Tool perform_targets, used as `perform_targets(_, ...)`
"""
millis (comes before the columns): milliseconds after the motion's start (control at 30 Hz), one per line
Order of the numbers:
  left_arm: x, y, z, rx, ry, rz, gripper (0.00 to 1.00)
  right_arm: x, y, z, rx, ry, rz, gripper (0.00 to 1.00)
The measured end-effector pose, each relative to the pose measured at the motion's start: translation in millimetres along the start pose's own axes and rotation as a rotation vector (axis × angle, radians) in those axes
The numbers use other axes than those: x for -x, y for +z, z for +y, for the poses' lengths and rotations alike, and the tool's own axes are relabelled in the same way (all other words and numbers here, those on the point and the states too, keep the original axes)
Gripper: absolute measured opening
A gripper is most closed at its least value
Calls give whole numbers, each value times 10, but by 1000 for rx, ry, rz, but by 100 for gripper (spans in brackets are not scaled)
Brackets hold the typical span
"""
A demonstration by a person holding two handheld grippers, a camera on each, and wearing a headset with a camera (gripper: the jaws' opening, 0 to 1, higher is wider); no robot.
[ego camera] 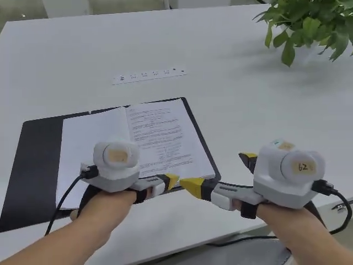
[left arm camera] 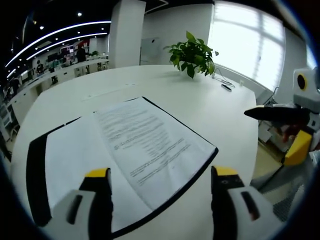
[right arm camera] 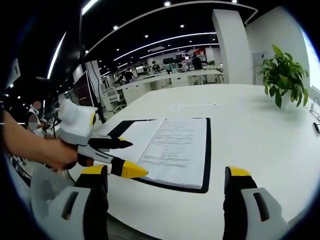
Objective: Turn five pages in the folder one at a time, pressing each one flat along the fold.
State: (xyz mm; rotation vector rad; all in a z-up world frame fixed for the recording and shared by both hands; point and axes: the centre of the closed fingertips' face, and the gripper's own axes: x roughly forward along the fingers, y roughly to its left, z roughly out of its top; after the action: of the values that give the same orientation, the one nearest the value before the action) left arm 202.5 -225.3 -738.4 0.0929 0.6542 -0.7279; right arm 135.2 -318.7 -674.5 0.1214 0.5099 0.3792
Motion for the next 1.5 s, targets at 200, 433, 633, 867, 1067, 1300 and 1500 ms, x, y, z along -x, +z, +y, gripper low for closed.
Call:
perform_targets(200, -199, -3, -93, -19, -13, -11, 79, -9, -23, -25, -4, 8, 5, 96)
perform_targets(433, -407, 20, -139, -13, -13, -54, 76, -39, -51, -76, -15, 17, 6, 95)
perform_targets(633, -564, 30, -178, 17, -3, -79, 73, -69, -76, -99, -31, 26, 13, 94)
perform_targets(867, -648, 28, -262, 28, 21, -122, 71, -109, -82, -156, -41, 34, 14, 93)
perform_targets(1067, -685, -36, -203, -70, 96, -145, 61, -141, -109, -192, -59, 34, 18, 93)
perform_targets(1300, -670, -76, -196, -86, 87, -210, 59, -169, -173, -211, -70, 36, 32, 92)
perform_targets(1500, -659, -60, -198, -88, 74, -235, 52, -200, -214, -242, -79, 37, 45, 92)
